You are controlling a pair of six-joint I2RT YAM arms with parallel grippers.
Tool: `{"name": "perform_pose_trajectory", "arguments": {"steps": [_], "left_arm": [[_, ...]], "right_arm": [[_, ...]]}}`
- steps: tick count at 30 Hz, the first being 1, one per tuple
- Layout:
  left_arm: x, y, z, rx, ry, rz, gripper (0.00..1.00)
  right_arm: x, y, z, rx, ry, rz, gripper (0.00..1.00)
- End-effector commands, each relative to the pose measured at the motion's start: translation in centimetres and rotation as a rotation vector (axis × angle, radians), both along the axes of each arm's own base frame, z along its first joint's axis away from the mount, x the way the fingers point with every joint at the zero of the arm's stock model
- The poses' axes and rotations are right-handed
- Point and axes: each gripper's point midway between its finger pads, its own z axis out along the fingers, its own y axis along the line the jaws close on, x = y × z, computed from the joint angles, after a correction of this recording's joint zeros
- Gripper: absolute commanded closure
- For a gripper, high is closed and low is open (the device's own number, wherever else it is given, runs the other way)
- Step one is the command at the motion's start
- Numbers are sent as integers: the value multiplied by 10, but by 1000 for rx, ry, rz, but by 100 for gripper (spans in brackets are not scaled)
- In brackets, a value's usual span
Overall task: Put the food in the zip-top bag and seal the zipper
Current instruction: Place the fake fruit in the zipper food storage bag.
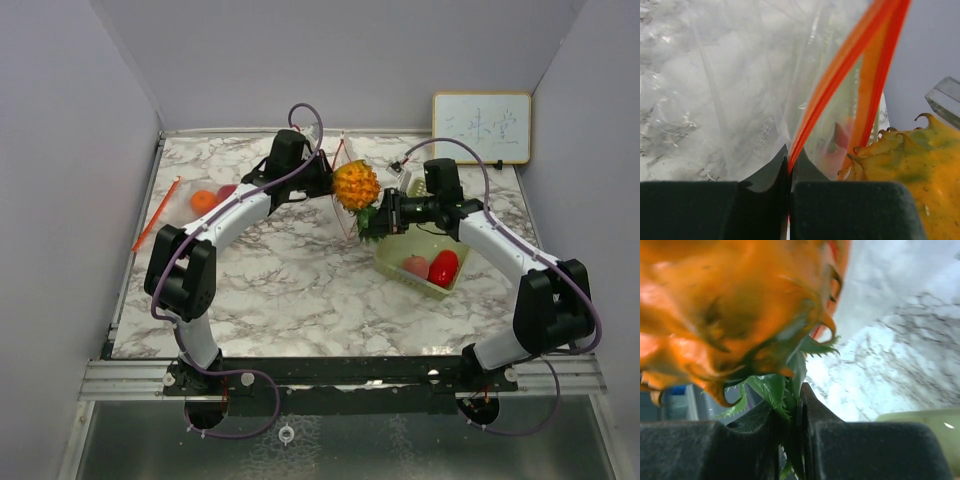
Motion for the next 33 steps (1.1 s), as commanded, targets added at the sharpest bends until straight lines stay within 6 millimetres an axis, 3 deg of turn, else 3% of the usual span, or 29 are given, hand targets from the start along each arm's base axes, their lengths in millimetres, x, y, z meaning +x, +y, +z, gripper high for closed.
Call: {"name": "perform_pose_trajectory", "arguments": {"steps": [1, 6, 13, 20, 27, 28, 33], "left_arm": [[-1, -9, 34, -68, -47, -49, 100], [-5, 2, 28, 5, -53, -39, 100], [0, 10, 32, 55, -69, -19, 100], [9, 23, 29, 143, -77, 21, 100], [11, -7, 38, 124, -96, -45, 100], [15, -19, 47, 197, -156, -64, 100], [17, -19, 51, 337, -217, -42, 100]], "right_arm": [[31, -35, -45, -319, 19, -211, 98], [39, -68, -69, -534, 6, -301, 98], [35, -79, -86, -612, 25, -280, 98], [37, -87, -88, -660, 11, -289, 98], [65, -70, -67, -706, -71, -262, 98], [68, -54, -69, -791, -109, -204, 98], [69, -48, -74, -927, -136, -162, 98]]}}
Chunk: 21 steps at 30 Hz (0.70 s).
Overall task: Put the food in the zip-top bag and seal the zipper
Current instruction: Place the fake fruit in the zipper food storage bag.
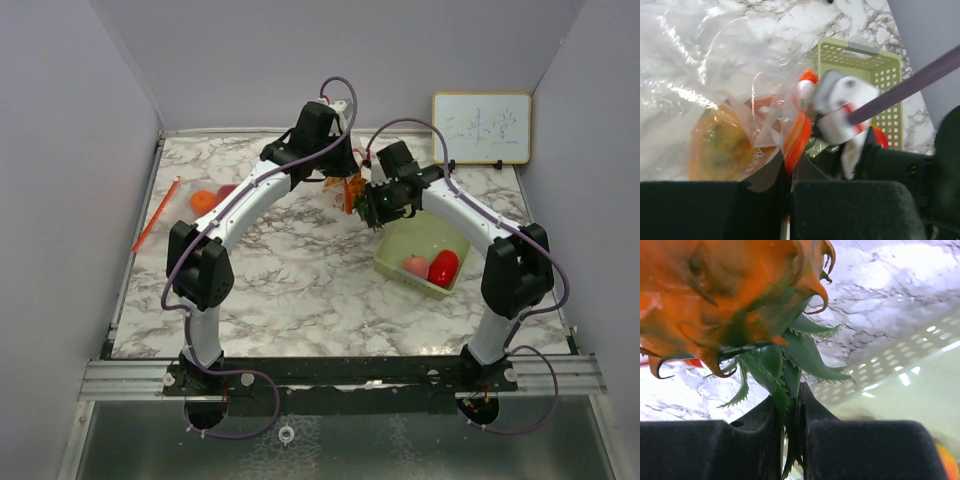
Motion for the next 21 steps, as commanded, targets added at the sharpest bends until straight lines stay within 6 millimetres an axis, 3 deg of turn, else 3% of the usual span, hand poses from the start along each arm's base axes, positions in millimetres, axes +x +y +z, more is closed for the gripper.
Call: {"name": "perform_pose_trajectory", "arguments": {"steps": [1, 5, 11, 14, 18, 21], "left_arm": [[-2, 4, 6, 154, -85, 12, 100], [-7, 3, -2, 186, -79, 4, 100], [-23, 6, -19, 198, -52, -7, 100], [-29, 15, -20, 204, -62, 10, 100], [-31, 17, -11, 155, -91, 46, 100], [-30, 14, 1, 81, -115, 78, 100]], "right_arm": [[-2, -2, -3, -198, -9, 47, 98], [16, 6, 21, -211, -71, 30, 98], [46, 17, 68, -88, -207, -146, 98], [48, 25, 87, 17, -250, -178, 98], [38, 53, 106, 227, -259, -104, 97], [29, 69, 108, 340, -228, -89, 95]]}}
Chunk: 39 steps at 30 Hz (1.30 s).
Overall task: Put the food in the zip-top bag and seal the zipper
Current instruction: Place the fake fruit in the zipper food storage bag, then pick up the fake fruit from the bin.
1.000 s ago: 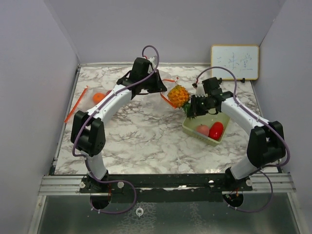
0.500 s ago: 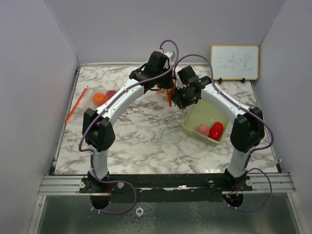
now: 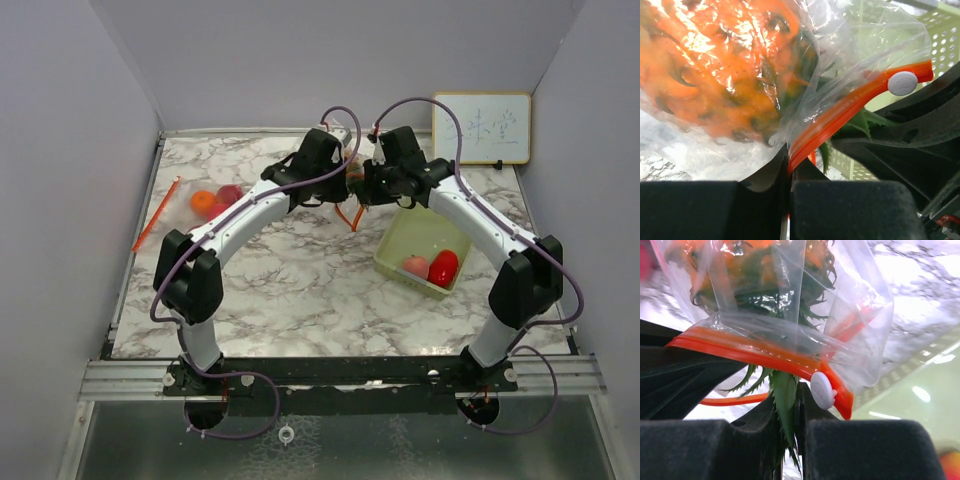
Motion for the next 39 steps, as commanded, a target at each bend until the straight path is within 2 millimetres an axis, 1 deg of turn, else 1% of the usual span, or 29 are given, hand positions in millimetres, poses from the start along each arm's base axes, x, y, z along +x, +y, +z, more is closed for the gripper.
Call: {"name": "perform_pose_trajectory", "arguments": {"steps": [1, 3, 5, 7, 8, 11, 12, 13, 14, 16, 17, 18, 19, 20, 21, 22, 24, 25, 27, 30, 32, 35, 39], "left_arm": [[7, -4, 55, -154, -132, 67, 100], [8, -5, 62, -194, -136, 83, 100], [9, -6, 64, -221, -123, 106, 100], [14, -4, 63, -226, -106, 141, 100], [16, -2, 61, -219, -96, 158, 100], [25, 6, 59, -182, -88, 207, 100], [28, 10, 58, -162, -90, 222, 100], [32, 14, 58, -143, -94, 237, 100], [35, 19, 54, -115, -86, 250, 100], [41, 28, 47, -70, -73, 269, 100], [45, 33, 42, -53, -61, 280, 100], [48, 36, 42, -56, -50, 284, 100], [52, 39, 45, -73, -49, 290, 100], [55, 39, 55, -110, -61, 288, 100], [56, 38, 65, -147, -79, 286, 100], [56, 37, 76, -184, -106, 284, 100], [55, 35, 92, -236, -141, 282, 100], [54, 34, 94, -249, -147, 277, 100], [51, 33, 89, -259, -140, 266, 100], [45, 32, 69, -248, -94, 256, 100], [41, 30, 61, -249, -74, 243, 100], [38, 30, 58, -251, -72, 232, 100], [38, 31, 61, -237, -89, 222, 100]], "right_arm": [[0, 38, 46, 285, -82, 49, 88], [-2, 39, 45, 289, -70, 51, 72], [-2, 33, 48, 260, -84, 43, 60], [-2, 25, 60, 231, -129, 42, 43], [-3, 21, 69, 220, -156, 44, 36], [-8, 6, 92, 174, -210, 32, 27], [-12, 0, 97, 158, -214, 25, 26], [-18, -5, 102, 145, -215, 22, 25], [-23, -11, 107, 133, -214, 13, 24], [-35, -24, 114, 112, -212, -15, 23], [-39, -32, 115, 94, -210, -37, 22], [-44, -41, 113, 74, -206, -68, 20], [-47, -52, 105, 41, -184, -111, 17], [-52, -64, 92, 3, -141, -150, 17], [-57, -76, 77, -33, -87, -186, 17], [-67, -87, 57, -81, -11, -209, 17], [-83, -99, 25, -136, 91, -238, 17], [-91, -100, 11, -144, 130, -238, 17], [-105, -101, -12, -140, 195, -243, 17], [-121, -105, -44, -151, 294, -265, 16], [-127, -109, -63, -172, 337, -280, 16], [-123, -113, -77, -183, 338, -303, 16], [-113, -118, -94, -209, 337, -340, 16]]}}
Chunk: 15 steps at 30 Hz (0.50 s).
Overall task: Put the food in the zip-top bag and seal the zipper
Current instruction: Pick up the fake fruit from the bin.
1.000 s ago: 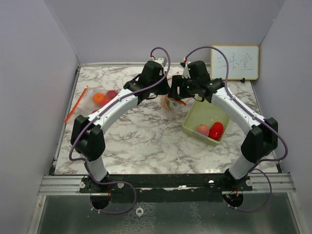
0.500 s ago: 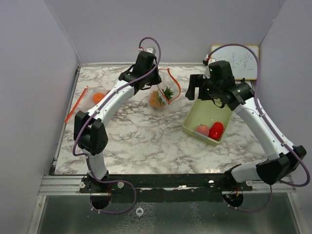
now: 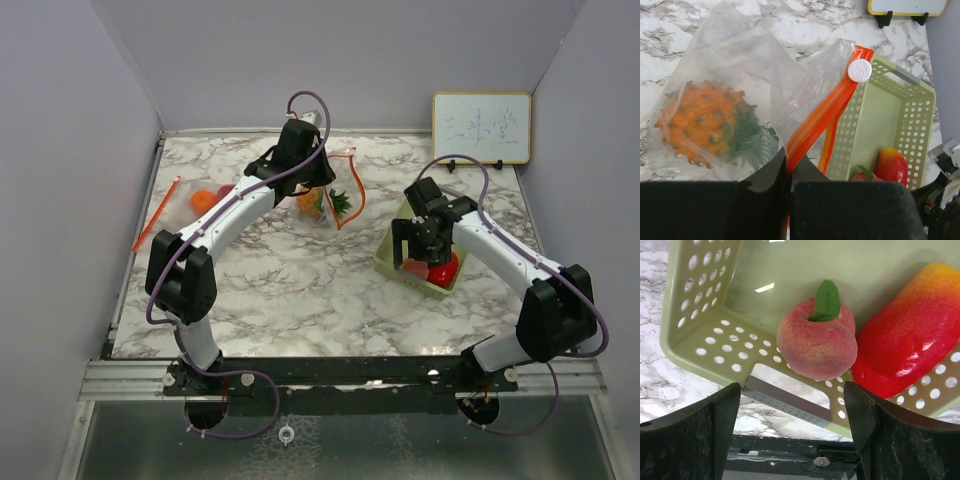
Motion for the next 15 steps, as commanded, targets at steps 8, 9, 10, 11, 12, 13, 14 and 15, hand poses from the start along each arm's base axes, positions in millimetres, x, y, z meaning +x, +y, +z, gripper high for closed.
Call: {"name": "perform_pose_trajectory", "arguments": {"steps": [8, 9, 10, 11, 12, 13, 14, 15], "left_arm": [[-6, -1, 35, -32, -84, -37, 100], [-6, -2, 35, -33, -83, -38, 100], [-6, -1, 34, -31, -81, -38, 100], [-6, -1, 33, -31, -81, -38, 100], [-6, -1, 33, -31, -80, -38, 100], [-6, -2, 31, -31, -76, -40, 100], [-6, -2, 31, -31, -75, -41, 100], [-6, -3, 29, -29, -72, -43, 100]], "right_arm": [[34, -15, -19, -28, -51, -125, 17], [35, -16, -18, -25, -56, -133, 17], [37, -17, -16, -20, -66, -137, 18], [38, -18, -13, -13, -70, -143, 18], [42, -18, -7, -2, -83, -149, 18], [45, -17, 1, 15, -105, -144, 19], [51, -14, 11, 34, -135, -141, 19], [55, -13, 21, 48, -164, -138, 19]]}}
